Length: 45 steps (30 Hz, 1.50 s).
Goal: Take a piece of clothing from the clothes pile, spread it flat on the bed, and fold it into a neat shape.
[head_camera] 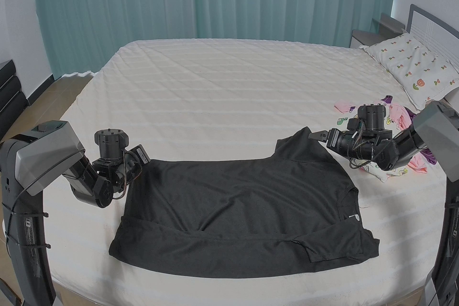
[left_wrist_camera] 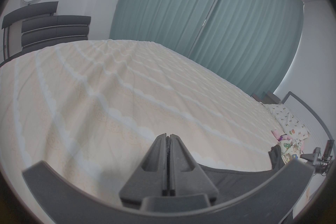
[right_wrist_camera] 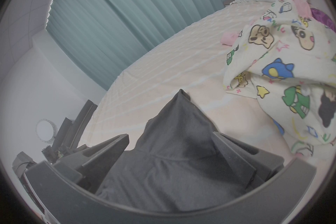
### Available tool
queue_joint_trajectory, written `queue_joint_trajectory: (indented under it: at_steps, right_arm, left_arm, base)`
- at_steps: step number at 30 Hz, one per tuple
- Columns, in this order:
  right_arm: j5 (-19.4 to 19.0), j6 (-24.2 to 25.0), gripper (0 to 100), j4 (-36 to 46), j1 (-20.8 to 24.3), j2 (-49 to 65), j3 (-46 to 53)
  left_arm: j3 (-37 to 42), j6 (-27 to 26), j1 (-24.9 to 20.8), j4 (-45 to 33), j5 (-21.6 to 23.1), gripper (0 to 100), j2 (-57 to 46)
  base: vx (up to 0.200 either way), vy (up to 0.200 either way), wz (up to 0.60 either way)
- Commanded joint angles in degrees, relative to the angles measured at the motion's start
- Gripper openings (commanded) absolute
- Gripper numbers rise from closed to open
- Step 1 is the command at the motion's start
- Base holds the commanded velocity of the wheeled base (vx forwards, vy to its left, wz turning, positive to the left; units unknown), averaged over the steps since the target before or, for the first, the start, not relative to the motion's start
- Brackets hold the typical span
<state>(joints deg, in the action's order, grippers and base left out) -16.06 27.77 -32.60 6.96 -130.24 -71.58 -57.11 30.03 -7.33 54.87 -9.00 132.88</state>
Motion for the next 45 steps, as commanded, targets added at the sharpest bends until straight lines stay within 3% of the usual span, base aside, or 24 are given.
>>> queue_joint_trajectory:
  at_steps: [1, 26, 27, 36, 45]
  right_arm:
    - [1.64, -1.40, 100, 3.51, 0.16, -9.50, -9.54]
    - [1.03, -1.32, 100, 1.57, -1.07, -14.60, -16.40]
    - [1.03, -1.32, 0, 1.13, -1.07, -14.60, -16.04]
    - [1.03, 4.31, 0, 1.04, -1.95, -11.87, -14.99]
    - [0.32, 5.63, 0, -1.42, -4.06, -6.16, -8.75]
  left_arm:
    - [0.07, 0.03, 0.03, -0.11, -0.14, 0, -0.60]
    - [0.78, 0.03, 0.30, -0.20, -0.32, 0, -0.43]
    - [0.86, 0.03, 0.30, -0.20, -0.32, 0, -0.34]
    - [0.60, 0.03, 0.73, -0.29, -0.41, 0, -0.87]
    - [-0.02, 0.03, 2.32, -0.38, -0.41, 0, -2.18]
  base:
    - [0.000, 0.000, 0.00]
    - [0.000, 0.000, 0.00]
    - [0.000, 0.000, 0.00]
    - [0.000, 0.000, 0.00]
    - [0.000, 0.000, 0.00]
